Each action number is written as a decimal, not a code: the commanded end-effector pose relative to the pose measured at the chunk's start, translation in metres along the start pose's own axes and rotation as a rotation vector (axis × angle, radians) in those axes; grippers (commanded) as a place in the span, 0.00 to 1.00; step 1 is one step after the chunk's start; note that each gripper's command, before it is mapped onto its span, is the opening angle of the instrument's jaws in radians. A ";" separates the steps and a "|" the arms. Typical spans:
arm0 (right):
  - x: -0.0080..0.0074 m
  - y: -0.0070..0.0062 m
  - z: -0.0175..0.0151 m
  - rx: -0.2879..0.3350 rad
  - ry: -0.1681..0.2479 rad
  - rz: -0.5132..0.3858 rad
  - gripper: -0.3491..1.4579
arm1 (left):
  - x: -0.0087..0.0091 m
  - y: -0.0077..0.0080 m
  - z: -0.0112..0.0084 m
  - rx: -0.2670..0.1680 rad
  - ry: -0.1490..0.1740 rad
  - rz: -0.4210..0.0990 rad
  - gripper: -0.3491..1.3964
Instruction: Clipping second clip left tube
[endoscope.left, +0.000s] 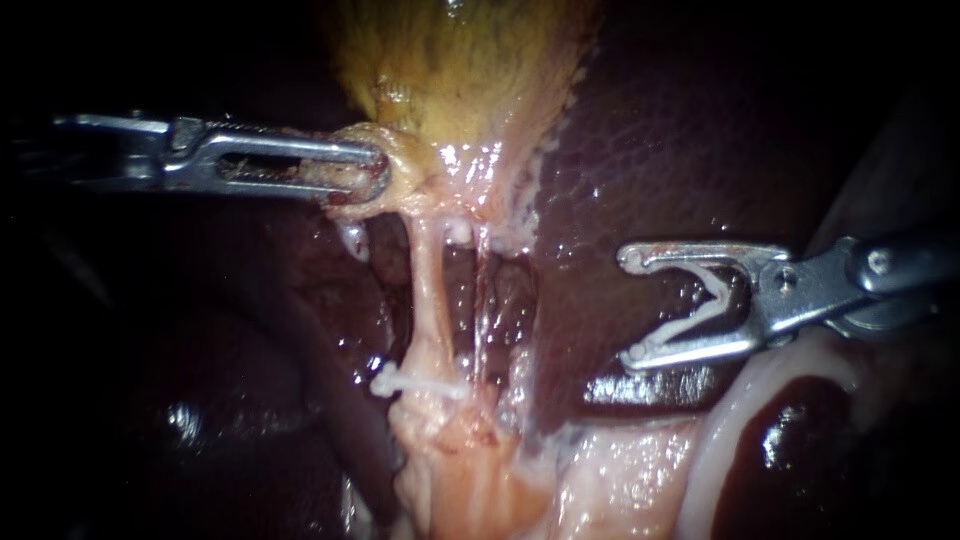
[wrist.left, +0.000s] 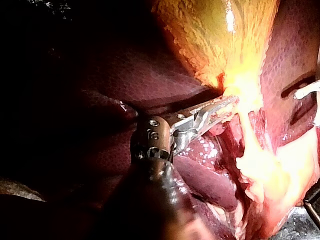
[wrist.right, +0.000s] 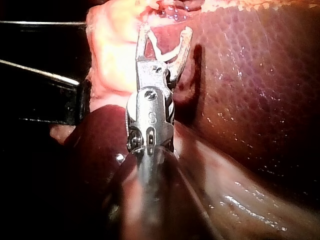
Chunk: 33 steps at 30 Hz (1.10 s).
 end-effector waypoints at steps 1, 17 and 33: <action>0.0000 0.0000 0.0000 -0.001 0.000 0.001 0.47 | 0.0000 0.0000 -0.0001 0.000 0.000 0.000 0.00; 0.0011 -0.0010 0.0022 0.039 0.004 0.004 0.47 | 0.0030 0.0030 -0.0081 0.003 0.024 -0.032 0.00; 0.0046 -0.0034 0.0135 0.118 0.051 0.211 0.47 | 0.0030 0.0033 -0.0073 0.008 0.028 -0.032 0.00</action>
